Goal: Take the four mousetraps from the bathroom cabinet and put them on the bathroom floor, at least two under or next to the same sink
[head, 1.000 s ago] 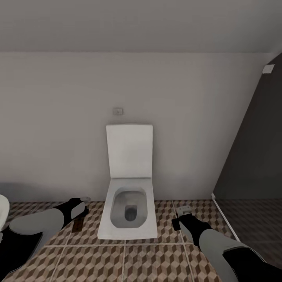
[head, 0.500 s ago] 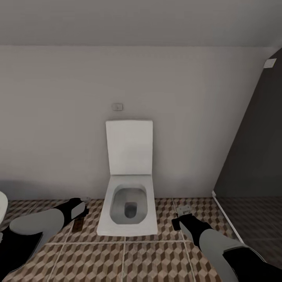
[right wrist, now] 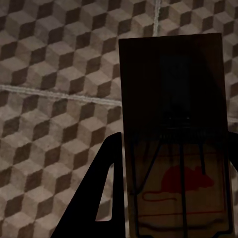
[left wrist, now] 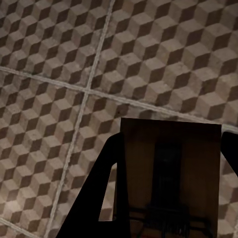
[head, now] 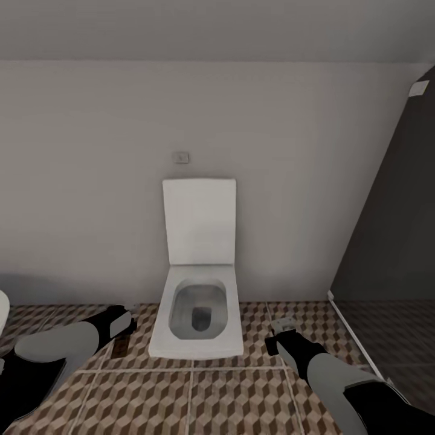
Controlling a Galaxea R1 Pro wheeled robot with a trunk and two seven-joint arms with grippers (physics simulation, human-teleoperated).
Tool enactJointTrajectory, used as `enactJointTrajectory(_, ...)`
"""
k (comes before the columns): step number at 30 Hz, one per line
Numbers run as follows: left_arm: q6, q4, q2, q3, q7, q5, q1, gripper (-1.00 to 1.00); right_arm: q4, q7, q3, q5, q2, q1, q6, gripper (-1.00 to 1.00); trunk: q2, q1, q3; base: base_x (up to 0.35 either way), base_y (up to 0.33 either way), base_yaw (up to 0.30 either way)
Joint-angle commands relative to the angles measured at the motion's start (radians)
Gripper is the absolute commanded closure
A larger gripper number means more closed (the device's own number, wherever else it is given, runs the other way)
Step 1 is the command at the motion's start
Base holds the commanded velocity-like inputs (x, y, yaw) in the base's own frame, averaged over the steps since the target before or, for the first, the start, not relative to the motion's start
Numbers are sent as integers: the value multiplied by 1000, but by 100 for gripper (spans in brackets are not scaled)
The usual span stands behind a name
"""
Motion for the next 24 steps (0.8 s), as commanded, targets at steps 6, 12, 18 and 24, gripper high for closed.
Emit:
enactJointTrajectory(6,1,-4,1,-4,7,4,-1,100,-2,-1,6,0,0,0,7,100,-43,23,-20,0,0,0)
enactJointTrajectory(12,1,-4,1,-4,7,4,-1,100,-2,-1,6,0,1,0,7,100,-85,46,-39,0,0,0)
enactJointTrajectory(18,1,-4,1,-4,7,4,-1,100,-2,-1,6,0,-1,0,7,100,-127,69,-57,0,0,0)
enactJointTrajectory(24,1,-4,1,-4,7,4,-1,100,-2,-1,6,0,-1,0,6,100,-169,92,-76,0,0,0)
